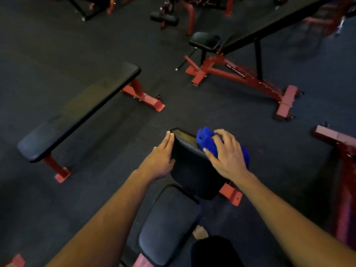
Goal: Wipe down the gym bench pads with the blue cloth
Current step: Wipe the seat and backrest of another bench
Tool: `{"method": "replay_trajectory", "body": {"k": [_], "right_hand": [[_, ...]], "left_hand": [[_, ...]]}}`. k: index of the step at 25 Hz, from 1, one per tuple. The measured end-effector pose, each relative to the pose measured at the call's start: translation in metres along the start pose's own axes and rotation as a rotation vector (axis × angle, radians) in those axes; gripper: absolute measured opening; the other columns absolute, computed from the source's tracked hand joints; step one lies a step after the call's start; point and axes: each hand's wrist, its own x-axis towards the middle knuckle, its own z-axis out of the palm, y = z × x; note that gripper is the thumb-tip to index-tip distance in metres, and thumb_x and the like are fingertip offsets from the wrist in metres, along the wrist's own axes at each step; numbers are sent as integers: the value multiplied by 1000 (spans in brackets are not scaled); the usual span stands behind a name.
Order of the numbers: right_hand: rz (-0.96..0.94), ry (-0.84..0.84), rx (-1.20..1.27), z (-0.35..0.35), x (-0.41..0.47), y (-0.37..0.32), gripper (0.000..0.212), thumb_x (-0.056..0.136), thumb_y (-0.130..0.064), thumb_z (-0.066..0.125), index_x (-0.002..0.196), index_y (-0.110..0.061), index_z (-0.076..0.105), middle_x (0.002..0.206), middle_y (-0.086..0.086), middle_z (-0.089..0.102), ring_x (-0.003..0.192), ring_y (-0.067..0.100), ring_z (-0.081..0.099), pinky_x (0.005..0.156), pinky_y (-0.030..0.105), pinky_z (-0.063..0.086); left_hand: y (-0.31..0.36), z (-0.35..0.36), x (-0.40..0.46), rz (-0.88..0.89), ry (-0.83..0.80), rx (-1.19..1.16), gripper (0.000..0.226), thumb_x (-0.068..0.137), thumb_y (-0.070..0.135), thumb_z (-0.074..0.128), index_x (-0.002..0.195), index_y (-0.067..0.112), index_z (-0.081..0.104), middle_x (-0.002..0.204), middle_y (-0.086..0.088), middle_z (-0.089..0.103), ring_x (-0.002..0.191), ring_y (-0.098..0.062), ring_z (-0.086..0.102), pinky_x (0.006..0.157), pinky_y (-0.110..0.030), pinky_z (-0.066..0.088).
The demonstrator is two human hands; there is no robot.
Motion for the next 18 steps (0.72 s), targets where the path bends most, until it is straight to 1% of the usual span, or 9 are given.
{"method": "replay_trajectory", "body": {"k": [2, 4, 5, 9, 11, 13, 14, 15, 18], "right_hand": [[63, -64, 80, 0, 2, -5, 50, 97, -53, 45, 141, -28, 41, 156, -3, 32, 133, 26, 44, 97, 48, 48], [51, -130, 81, -2, 2, -5, 56, 98, -56, 37, 151, -43, 24, 157, -12, 31, 132, 23, 48, 96, 47, 50], [25, -141, 53, -2, 2, -3, 56, 99, -56, 35, 152, -44, 22, 155, -12, 34, 129, 22, 49, 94, 47, 51], [-93, -129, -48, 4, 4, 7, 54, 98, -50, 42, 150, -38, 33, 150, -8, 41, 122, 19, 51, 80, 43, 57], [-127, -155, -57, 6, 6, 12, 55, 97, -51, 43, 150, -39, 33, 150, -9, 40, 122, 18, 51, 77, 40, 56], [-157, -178, -32, 5, 8, 17, 56, 96, -53, 42, 150, -41, 31, 150, -10, 38, 124, 18, 51, 77, 41, 56], [-149, -180, -7, 5, 11, 19, 56, 96, -54, 42, 150, -41, 32, 150, -10, 39, 124, 19, 51, 78, 42, 57], [-130, -175, 18, 5, 11, 20, 56, 96, -54, 42, 149, -40, 34, 150, -10, 39, 125, 20, 51, 81, 44, 56], [-92, -154, 57, 6, 7, 21, 55, 97, -53, 46, 149, -38, 36, 151, -11, 40, 127, 19, 51, 87, 44, 55]], "left_hand": [[-3, -2, 0, 15, 7, 24, 95, 100, 15, 58, 163, 19, -13, 169, 5, -22, 156, -26, 18, 127, -49, 17], [-6, 4, 0, 39, 21, 23, 98, 98, 14, 59, 162, 19, -13, 169, 5, -22, 155, -27, 19, 126, -51, 19], [-10, 9, 0, 71, 33, 43, 100, 96, 13, 60, 162, 19, -14, 169, 5, -24, 157, -26, 15, 126, -51, 19], [-38, 22, 3, 183, 73, 192, 104, 95, 15, 61, 159, 17, -21, 167, 0, -30, 158, -19, -9, 129, -45, 10], [-47, 28, 3, 282, 142, 327, 101, 94, 16, 59, 159, 14, -17, 168, -6, -24, 157, -21, -11, 129, -43, 8], [-49, 39, 2, 414, 207, 522, 97, 91, 21, 58, 162, 11, -7, 170, -9, -13, 157, -25, -7, 127, -43, 8], [-50, 43, 5, 438, 211, 562, 97, 90, 25, 58, 163, 10, -4, 170, -9, -11, 157, -26, -6, 126, -44, 7], [-50, 46, 6, 438, 212, 584, 99, 89, 28, 59, 163, 10, -5, 170, -9, -13, 157, -27, -7, 126, -44, 6], [-50, 50, 11, 407, 185, 621, 107, 89, 30, 61, 160, 11, -17, 167, -9, -24, 157, -28, -13, 127, -46, 4]]}}
